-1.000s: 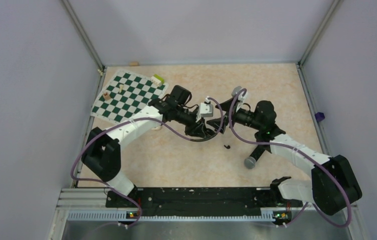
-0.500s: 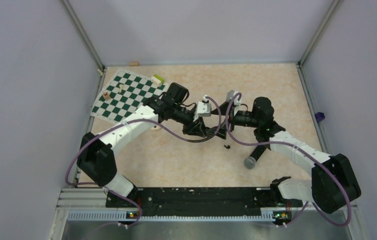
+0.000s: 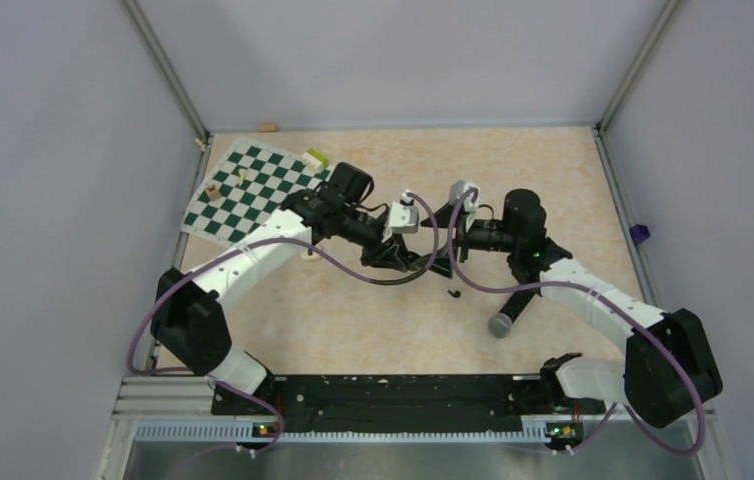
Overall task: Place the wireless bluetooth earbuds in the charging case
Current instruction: Open the charging case.
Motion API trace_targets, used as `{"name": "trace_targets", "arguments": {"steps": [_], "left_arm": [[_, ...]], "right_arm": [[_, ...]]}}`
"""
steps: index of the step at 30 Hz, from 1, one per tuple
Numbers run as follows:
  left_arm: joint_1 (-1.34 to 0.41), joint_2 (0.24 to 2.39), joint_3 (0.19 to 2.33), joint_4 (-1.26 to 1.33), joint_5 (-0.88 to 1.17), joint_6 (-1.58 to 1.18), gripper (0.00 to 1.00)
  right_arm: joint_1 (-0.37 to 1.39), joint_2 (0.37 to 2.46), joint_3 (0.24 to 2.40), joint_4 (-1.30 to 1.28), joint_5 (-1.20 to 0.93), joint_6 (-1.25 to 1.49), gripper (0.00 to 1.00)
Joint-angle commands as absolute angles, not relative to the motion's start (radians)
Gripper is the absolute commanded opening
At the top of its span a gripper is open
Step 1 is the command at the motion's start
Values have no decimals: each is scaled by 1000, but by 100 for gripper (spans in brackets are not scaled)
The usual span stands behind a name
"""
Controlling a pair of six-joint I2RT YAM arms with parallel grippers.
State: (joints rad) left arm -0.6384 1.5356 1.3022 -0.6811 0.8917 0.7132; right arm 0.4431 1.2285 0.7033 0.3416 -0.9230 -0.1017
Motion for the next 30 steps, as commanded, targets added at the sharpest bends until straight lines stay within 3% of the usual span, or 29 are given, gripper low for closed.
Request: {"name": "trace_targets", "arguments": {"steps": [1, 11, 20, 30], "left_arm": [[-638, 1474, 1348, -735, 975, 749, 0], [-638, 1465, 1351, -765, 993, 781, 0], [-609, 1471, 1356, -755, 987, 774, 0], [-484, 1415, 1348, -762, 1002, 791, 0]], "right_arm": [[435, 1209, 740, 325, -783, -184, 95], [422, 1115, 702, 424, -575, -163, 97], [399, 1092, 722, 335, -932, -193, 99], [329, 1192, 851, -26, -828, -468, 99]]}}
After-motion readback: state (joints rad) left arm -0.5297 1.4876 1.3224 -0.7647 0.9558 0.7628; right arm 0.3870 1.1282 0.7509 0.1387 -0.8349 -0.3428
